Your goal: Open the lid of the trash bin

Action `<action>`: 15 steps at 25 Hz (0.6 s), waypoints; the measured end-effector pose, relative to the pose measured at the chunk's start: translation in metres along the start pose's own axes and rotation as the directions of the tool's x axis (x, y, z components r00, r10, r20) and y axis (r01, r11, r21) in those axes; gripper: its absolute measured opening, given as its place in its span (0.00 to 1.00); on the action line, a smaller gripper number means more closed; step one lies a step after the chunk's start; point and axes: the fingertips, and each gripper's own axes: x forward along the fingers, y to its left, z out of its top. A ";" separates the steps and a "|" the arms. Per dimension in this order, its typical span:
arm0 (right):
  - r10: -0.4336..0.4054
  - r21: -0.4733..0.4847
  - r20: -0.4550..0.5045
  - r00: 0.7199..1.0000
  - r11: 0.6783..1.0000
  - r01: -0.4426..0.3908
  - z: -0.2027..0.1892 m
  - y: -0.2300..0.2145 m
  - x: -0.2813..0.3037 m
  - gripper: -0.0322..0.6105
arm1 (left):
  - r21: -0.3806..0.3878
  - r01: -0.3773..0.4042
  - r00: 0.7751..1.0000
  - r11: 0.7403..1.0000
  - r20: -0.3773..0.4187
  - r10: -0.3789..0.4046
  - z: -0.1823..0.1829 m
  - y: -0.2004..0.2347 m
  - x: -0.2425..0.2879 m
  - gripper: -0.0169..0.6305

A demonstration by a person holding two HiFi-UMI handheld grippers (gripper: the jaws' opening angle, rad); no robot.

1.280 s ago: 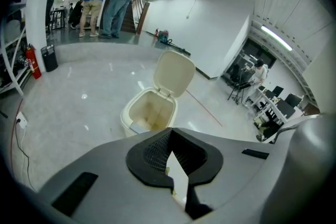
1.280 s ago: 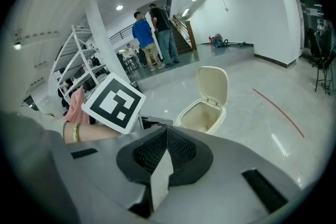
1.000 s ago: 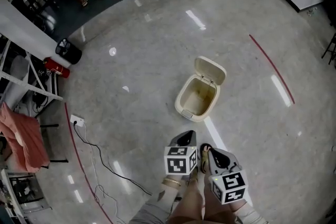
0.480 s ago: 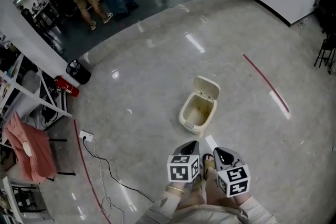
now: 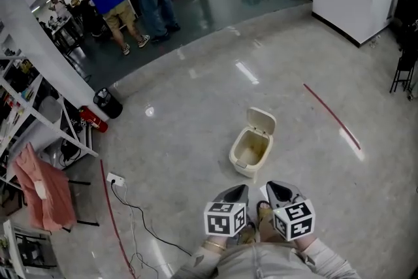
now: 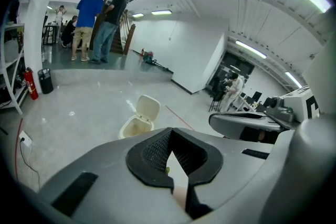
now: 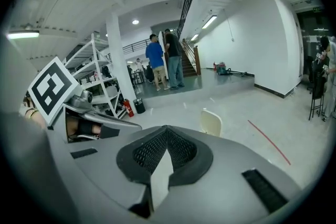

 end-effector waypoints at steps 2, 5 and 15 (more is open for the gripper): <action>0.011 -0.003 0.010 1.000 1.000 -0.011 0.001 0.005 -0.002 0.05 | 0.008 0.006 1.000 1.000 0.007 -0.006 -0.001 -0.003 -0.008 0.03; 0.034 -0.007 0.028 0.999 0.999 -0.034 0.005 0.015 -0.003 0.05 | 0.025 0.009 1.000 1.000 0.019 -0.009 -0.002 -0.002 -0.020 0.03; 0.084 -0.039 0.049 0.995 0.996 -0.082 0.010 0.032 -0.010 0.05 | 0.029 0.005 0.998 1.000 0.057 -0.007 -0.001 0.002 -0.032 0.03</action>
